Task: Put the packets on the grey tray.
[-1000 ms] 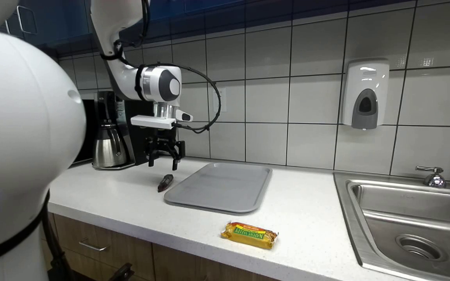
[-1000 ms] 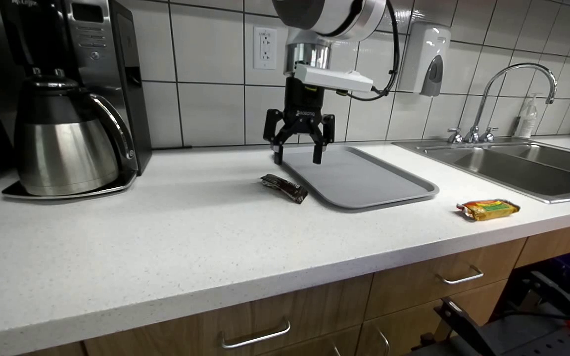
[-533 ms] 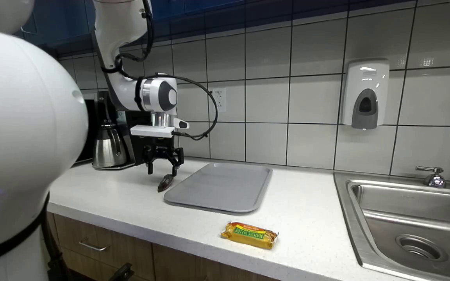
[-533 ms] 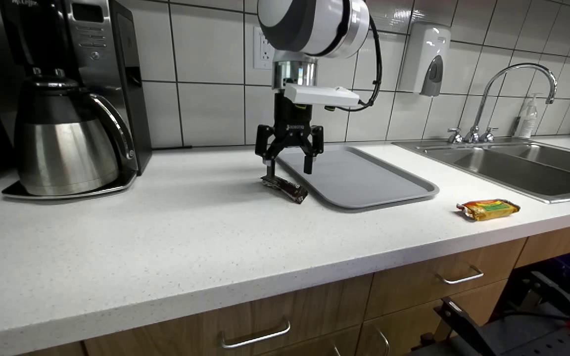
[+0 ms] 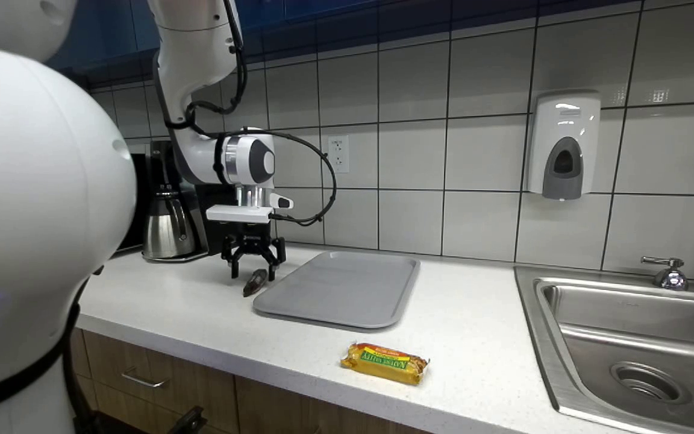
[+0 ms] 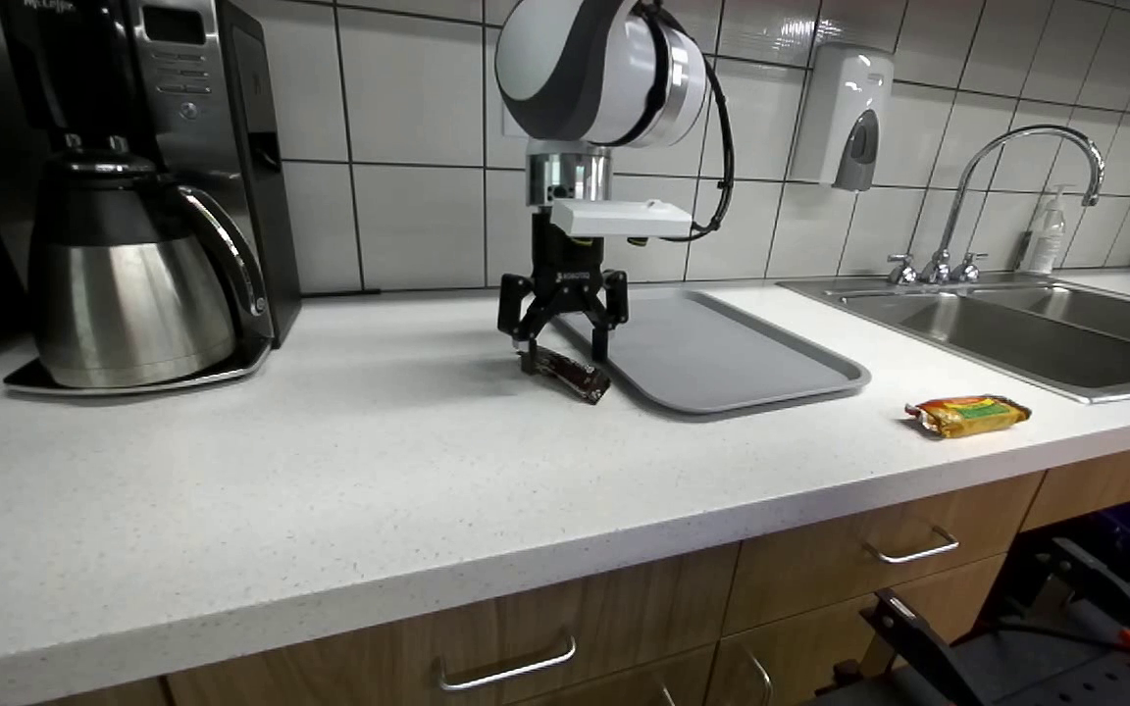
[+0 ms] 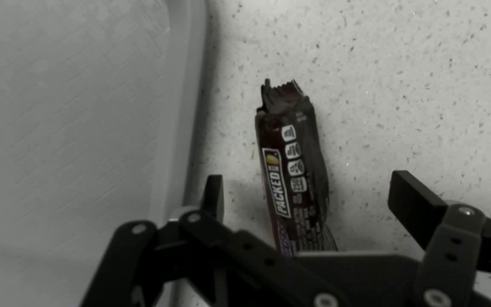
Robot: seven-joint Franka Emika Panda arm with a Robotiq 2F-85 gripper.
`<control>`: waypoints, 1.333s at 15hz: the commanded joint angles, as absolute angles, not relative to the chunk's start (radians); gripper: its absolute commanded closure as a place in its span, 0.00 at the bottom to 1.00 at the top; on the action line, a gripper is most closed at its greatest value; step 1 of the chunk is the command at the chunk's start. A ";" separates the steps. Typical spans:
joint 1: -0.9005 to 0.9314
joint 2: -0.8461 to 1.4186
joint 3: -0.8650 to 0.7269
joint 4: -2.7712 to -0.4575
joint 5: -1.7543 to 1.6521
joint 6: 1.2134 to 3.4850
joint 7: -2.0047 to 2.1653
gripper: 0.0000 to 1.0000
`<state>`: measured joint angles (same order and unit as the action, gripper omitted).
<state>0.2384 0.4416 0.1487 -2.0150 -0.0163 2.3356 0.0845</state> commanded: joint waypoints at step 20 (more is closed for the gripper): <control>0.243 0.480 0.153 -1.957 -0.023 2.316 0.068 0.51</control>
